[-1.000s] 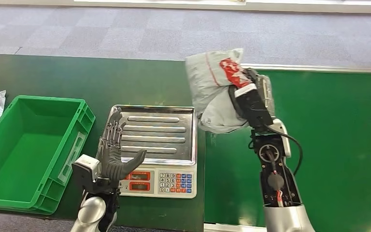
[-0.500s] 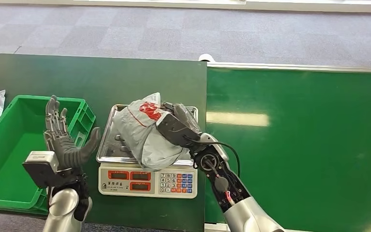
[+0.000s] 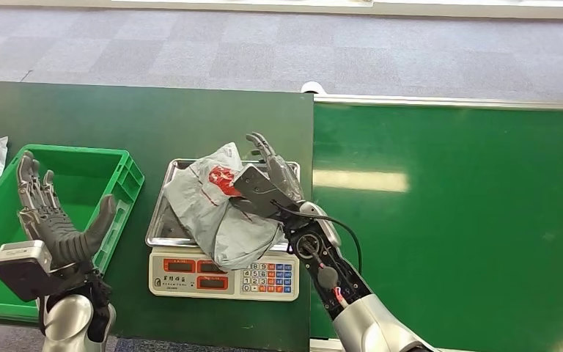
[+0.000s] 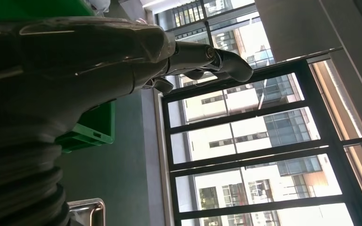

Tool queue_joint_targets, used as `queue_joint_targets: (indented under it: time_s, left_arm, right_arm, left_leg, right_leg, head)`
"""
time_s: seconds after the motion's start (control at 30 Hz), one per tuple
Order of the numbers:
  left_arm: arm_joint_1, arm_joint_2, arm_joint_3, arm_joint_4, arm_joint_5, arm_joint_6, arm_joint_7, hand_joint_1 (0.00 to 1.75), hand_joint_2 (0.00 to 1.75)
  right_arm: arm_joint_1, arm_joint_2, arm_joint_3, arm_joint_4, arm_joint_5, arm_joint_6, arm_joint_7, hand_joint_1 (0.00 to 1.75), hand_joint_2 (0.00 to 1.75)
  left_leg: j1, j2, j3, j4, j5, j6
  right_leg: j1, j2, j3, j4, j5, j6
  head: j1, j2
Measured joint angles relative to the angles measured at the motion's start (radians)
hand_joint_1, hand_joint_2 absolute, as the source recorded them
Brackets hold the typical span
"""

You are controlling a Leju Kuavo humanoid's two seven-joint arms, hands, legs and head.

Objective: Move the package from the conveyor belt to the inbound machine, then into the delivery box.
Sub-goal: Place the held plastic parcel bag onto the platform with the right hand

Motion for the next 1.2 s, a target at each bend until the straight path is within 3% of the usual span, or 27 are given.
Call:
queue_joint_targets:
  time_s: [0.2, 0.47, 0.63, 0.8, 1.03, 1.2]
  left_arm:
    - [0.032, -0.006, 0.002, -0.025, -0.008, -0.004, -0.012, 0.0, 1.75]
    - [0.046, -0.011, 0.002, -0.038, -0.009, -0.005, -0.013, 0.0, 1.75]
    - [0.042, -0.013, -0.012, -0.038, -0.01, -0.047, -0.019, 0.0, 1.75]
    - [0.002, -0.013, -0.082, -0.02, -0.042, -0.138, 0.029, 0.0, 1.75]
    - [-0.032, -0.015, -0.155, 0.015, -0.084, -0.173, 0.061, 0.0, 1.75]
    - [-0.095, -0.011, -0.212, 0.096, -0.229, -0.245, 0.158, 0.0, 1.75]
  right_arm:
    - [0.085, -0.011, -0.008, -0.209, 0.052, -0.147, -0.001, 0.0, 1.75]
    - [0.13, -0.019, -0.013, -0.354, 0.058, -0.171, 0.005, 0.0, 1.75]
    - [0.159, -0.026, -0.023, -0.413, 0.003, -0.257, -0.018, 0.0, 1.75]
    - [0.208, -0.046, -0.027, -0.503, -0.046, -0.29, -0.041, 0.0, 1.75]
    - [0.242, -0.068, -0.027, -0.576, -0.055, -0.299, -0.062, 0.0, 1.75]
    - [0.299, -0.093, -0.027, -0.655, -0.046, -0.328, -0.109, 0.0, 1.75]
  left_leg:
    - [0.0, 0.0, 0.0, 0.0, 0.0, 0.0]
    - [0.0, 0.0, 0.0, 0.0, 0.0, 0.0]
    - [0.0, 0.0, 0.0, 0.0, 0.0, 0.0]
    - [0.0, 0.0, 0.0, 0.0, 0.0, 0.0]
    - [0.0, 0.0, 0.001, 0.0, 0.0, 0.0]
    - [0.0, -0.001, 0.0, 0.0, 0.0, 0.0]
  right_leg:
    - [0.0, 0.0, -0.001, 0.0, 0.0, 0.0]
    - [0.0, 0.0, 0.0, 0.0, 0.0, 0.0]
    - [0.0, 0.0, -0.001, 0.0, 0.0, 0.0]
    - [0.0, 0.0, -0.001, 0.0, 0.0, 0.0]
    - [0.0, 0.0, -0.001, 0.0, 0.0, 0.0]
    - [-0.001, -0.001, -0.001, 0.0, 0.0, 0.0]
  head:
    - [0.0, 0.0]
    - [0.0, 0.0]
    - [0.0, 0.0]
    - [0.0, 0.0]
    - [0.0, 0.0]
    - [0.0, 0.0]
